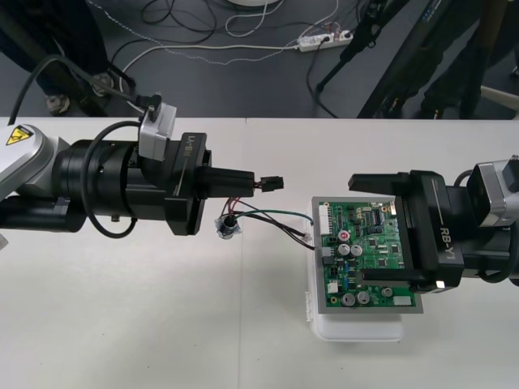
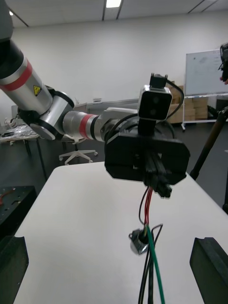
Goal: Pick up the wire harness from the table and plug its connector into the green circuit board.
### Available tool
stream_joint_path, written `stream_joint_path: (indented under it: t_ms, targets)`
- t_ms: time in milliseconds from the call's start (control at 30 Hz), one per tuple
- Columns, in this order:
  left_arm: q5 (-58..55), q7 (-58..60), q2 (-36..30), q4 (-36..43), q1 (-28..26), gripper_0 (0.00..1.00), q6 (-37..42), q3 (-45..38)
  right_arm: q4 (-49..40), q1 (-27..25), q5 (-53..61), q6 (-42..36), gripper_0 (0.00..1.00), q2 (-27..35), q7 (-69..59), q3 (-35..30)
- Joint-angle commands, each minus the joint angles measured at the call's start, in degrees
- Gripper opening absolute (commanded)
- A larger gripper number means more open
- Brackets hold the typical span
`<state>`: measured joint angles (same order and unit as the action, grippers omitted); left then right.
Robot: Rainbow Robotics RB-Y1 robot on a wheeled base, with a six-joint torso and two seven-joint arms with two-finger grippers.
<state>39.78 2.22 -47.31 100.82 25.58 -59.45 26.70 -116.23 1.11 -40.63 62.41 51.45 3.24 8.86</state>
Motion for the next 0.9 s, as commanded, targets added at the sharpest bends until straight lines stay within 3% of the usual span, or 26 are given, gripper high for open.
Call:
stream_joint_path:
  t_ms: [33, 600, 900]
  targets:
    - [-0.6, -1.0, -2.3, 0.3, -2.9, 0.00, -5.9, -3.7, 2.6, 0.3, -2.2, 4.3, 1.00, 2.5, 1.7, -3.8]
    - [1.2, -12.5, 4.8, -13.9, -2.9, 0.00, -15.0, -3.6, 13.0, 0.3, -18.9, 27.4, 1.00, 2.5, -3.0, -18.4]
    - [4.1, -17.0, 8.9, -19.2, -2.5, 0.00, -17.7, -3.1, 12.9, 0.3, -27.0, 27.6, 1.00, 2.4, -8.2, -24.3]
